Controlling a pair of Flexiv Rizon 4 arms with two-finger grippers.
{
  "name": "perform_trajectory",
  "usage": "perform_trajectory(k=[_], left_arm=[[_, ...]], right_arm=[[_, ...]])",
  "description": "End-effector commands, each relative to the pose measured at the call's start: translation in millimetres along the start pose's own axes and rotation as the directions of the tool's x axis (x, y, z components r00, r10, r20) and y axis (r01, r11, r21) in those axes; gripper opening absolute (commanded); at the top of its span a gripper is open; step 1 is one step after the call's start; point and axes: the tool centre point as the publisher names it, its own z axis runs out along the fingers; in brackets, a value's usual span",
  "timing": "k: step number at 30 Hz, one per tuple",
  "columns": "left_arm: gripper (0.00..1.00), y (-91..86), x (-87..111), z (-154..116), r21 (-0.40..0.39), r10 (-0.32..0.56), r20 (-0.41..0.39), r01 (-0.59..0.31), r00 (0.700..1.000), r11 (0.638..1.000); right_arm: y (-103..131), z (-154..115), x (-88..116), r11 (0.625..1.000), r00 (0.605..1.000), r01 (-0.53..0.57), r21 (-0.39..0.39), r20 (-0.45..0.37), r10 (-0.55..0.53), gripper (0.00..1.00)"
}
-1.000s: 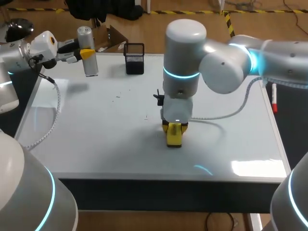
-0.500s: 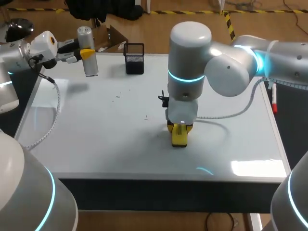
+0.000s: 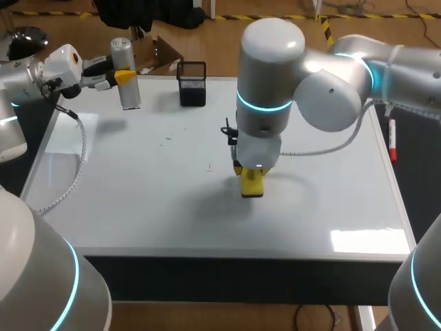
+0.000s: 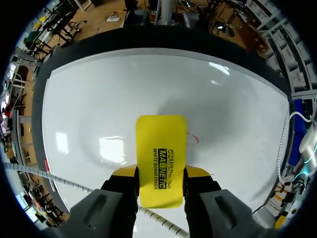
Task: Pick up the inspection probe, press it on each red-marked spot on the whiteboard one by one, put down the probe, pick up the eraser, and wipe off all the red marks.
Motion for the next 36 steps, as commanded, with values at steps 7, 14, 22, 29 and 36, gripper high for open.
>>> perform_trajectory(k=[7, 14, 22, 29, 36], left_arm=[[0.0, -2.0, 0.4, 0, -0.002, 0.0, 0.001, 0.0, 1.0, 1.0], [0.0, -2.0, 0.4, 0, -0.002, 0.0, 0.001, 0.0, 1.0, 1.0], [0.0, -2.0, 0.4, 0, -0.002, 0.0, 0.001, 0.0, 1.0, 1.0], [0.0, -2.0, 0.4, 0, -0.002, 0.0, 0.001, 0.0, 1.0, 1.0], [0.0, -2.0, 0.4, 0, -0.002, 0.0, 0.001, 0.0, 1.0, 1.0]], right_arm=[[23, 10, -46, 0.999, 0.997, 0.014, -0.046, 0.077, -0.011, 0.0], [34, 23, -63, 0.998, 0.997, 0.013, -0.069, 0.078, -0.008, 0.0], [41, 41, -72, 0.993, 0.998, 0.016, -0.118, 0.061, -0.009, 0.0], [43, 56, -67, 0.99, 0.999, 0.01, -0.141, 0.046, -0.003, 0.0], [46, 70, -53, 0.986, 1.0, -0.018, -0.163, 0.021, 0.022, 0.0]])
